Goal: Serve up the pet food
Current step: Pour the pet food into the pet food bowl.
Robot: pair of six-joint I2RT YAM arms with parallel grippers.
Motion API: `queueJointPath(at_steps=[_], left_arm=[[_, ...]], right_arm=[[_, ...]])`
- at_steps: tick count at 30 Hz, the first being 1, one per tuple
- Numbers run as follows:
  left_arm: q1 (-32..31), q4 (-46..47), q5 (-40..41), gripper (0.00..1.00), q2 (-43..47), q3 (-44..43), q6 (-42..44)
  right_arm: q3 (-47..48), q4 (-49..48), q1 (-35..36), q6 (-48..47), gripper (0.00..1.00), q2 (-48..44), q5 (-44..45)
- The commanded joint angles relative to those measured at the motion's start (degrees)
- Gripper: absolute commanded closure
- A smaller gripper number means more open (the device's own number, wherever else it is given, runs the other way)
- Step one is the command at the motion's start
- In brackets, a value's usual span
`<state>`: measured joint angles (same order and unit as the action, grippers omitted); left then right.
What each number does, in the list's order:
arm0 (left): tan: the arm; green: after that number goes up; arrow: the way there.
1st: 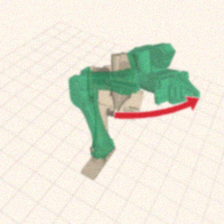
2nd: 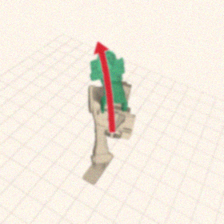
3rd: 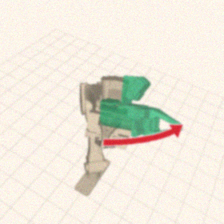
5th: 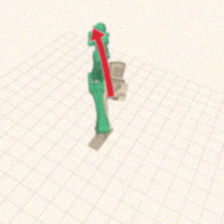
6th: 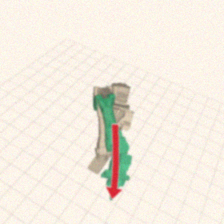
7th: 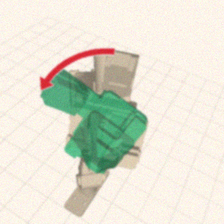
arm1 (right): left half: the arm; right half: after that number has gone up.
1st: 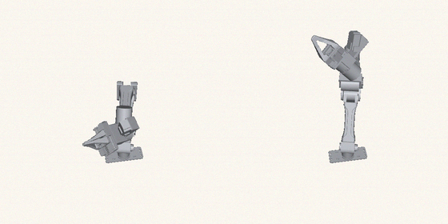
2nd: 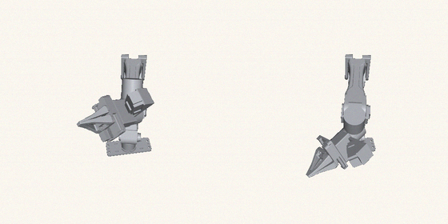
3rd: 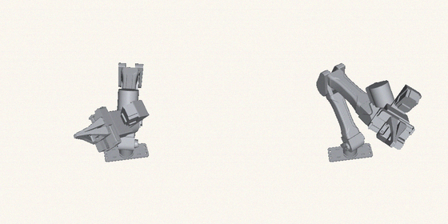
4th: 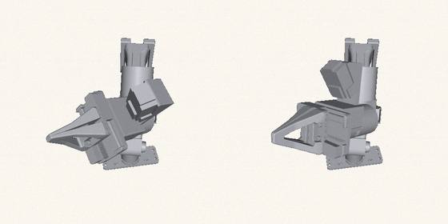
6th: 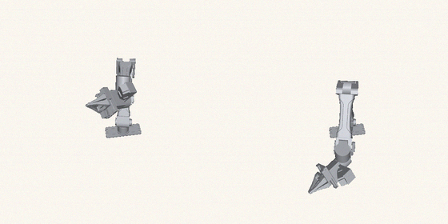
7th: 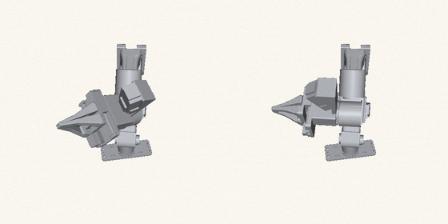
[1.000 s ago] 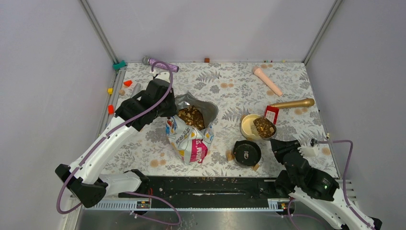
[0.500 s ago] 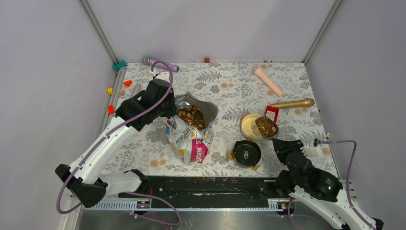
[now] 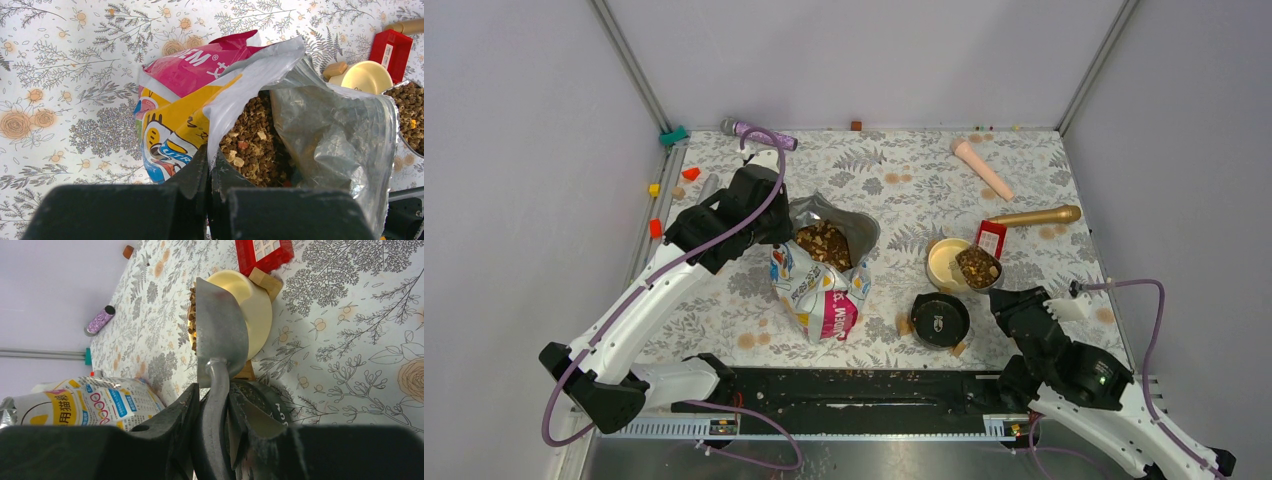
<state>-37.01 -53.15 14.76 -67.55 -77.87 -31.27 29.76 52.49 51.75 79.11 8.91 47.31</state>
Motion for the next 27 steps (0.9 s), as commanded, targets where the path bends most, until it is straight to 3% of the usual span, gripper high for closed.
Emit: queueJointPath(at_steps=[1, 27], left_arm=[[0.25, 1.87, 0.53, 1.00, 0.90, 0.29, 0.78], [0.28, 1.82, 0.62, 1.00, -0.03, 0.39, 0.71]], right_arm=[[3.01, -2.67, 0.11, -1.21, 1.00, 1.91, 3.23], [6.13, -5.29, 0.02, -5.55, 1.00, 11.40, 4.94]])
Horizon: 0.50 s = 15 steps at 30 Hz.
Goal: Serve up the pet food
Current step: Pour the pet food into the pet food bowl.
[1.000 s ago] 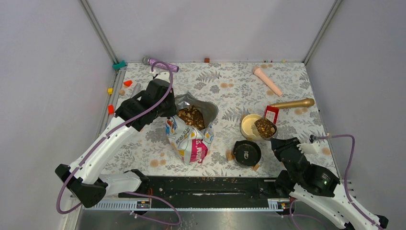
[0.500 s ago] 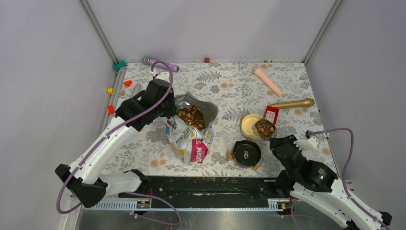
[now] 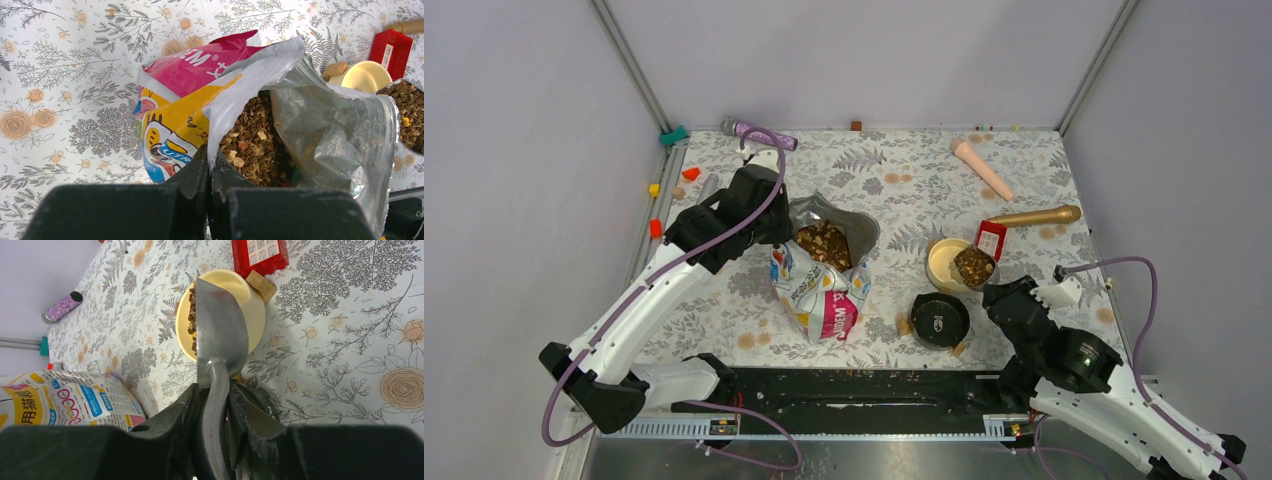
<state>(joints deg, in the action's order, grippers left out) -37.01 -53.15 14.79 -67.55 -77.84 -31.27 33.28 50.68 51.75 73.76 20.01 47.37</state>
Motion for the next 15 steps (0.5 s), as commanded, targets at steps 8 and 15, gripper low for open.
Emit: queueJointPath(at_steps=[8, 15], left_arm=[[0.30, 1.71, 0.67, 1.00, -0.62, 0.19, 0.68], [0.32, 1.61, 0.67, 1.00, -0.81, 0.23, 0.71]], right_arm=[[2.65, -4.16, -0.19, -0.28, 1.00, 2.70, 5.55], [2.49, -6.16, -1.77, -1.96, 1.00, 4.78, 4.96]])
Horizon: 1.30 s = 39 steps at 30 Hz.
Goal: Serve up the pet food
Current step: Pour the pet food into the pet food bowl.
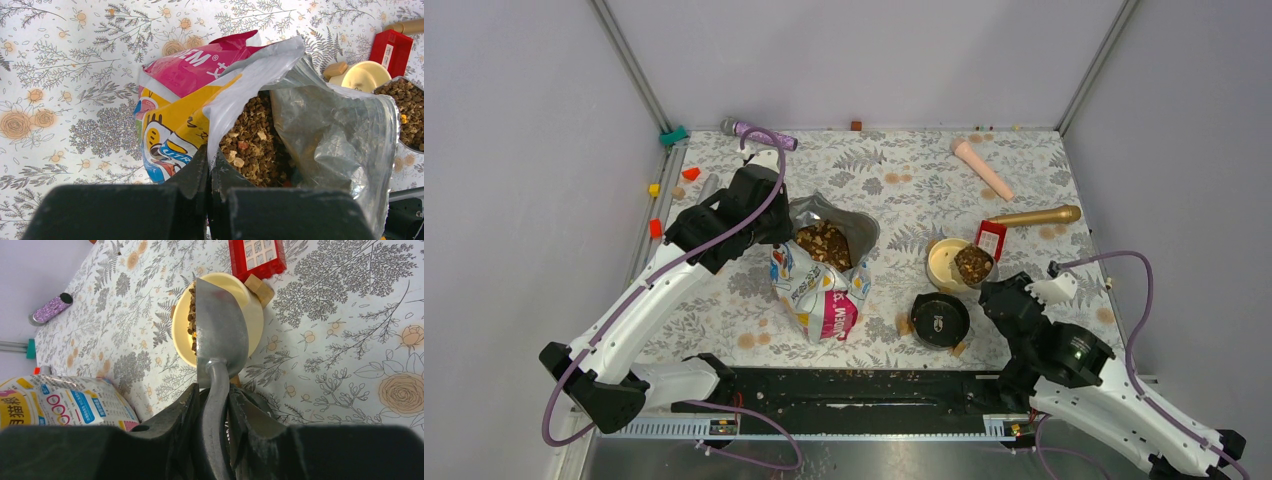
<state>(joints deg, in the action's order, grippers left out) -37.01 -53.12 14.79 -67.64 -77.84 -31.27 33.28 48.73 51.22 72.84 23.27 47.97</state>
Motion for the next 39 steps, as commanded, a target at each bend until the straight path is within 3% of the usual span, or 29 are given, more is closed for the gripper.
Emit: queueJointPath(at_steps=[1, 16, 39], left_arm=[[0.31, 1.55, 0.72, 1.00, -0.74, 0.19, 0.64], [0.44, 1.28, 0.95, 1.00, -0.74, 0.04, 0.68], [0.36, 0.96, 0.95, 1.00, -0.70, -0.27, 0.86]], right_arm=[[2.57, -4.30, -1.74, -1.20, 1.00, 1.98, 3.96], [1.15, -11.06, -9.64, -6.30, 1.00, 6.35, -6.03], [3.95, -5.02, -10.87, -10.46, 1.00, 5.35, -7.55]])
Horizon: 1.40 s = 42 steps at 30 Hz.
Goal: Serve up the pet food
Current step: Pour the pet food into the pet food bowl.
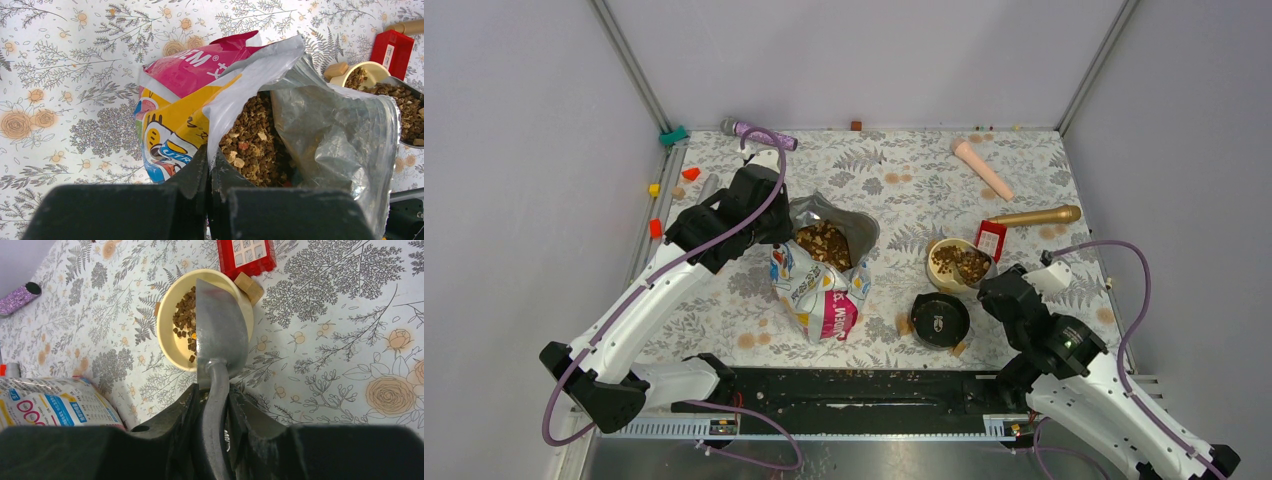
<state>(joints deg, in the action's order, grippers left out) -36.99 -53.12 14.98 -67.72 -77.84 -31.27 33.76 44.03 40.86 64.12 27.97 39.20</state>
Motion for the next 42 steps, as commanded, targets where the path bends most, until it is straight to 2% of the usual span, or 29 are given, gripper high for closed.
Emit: queueJointPath(at_steps=[1, 13, 35, 42], left_arm=[[0.34, 0.92, 0.75, 1.00, -0.62, -0.24, 0.86], [0.35, 0.96, 0.95, 1.00, -0.83, -0.36, 1.05], [0.48, 0.97, 0.50, 1.00, -1.01, -0.30, 1.03], [0.56, 0.92, 0.77, 1.00, -1.01, -0.33, 1.04]], right_arm=[[3.64, -0.29, -0.49, -1.92, 1.00, 0.82, 1.27], [8.03, -0.27, -0.85, -8.45, 1.00, 6.44, -1.14], [11.16, 4.31, -1.20, -13.22, 1.00, 7.28, -0.35], [12.91, 4.74, -1.19, -19.29, 1.00, 9.14, -0.96]])
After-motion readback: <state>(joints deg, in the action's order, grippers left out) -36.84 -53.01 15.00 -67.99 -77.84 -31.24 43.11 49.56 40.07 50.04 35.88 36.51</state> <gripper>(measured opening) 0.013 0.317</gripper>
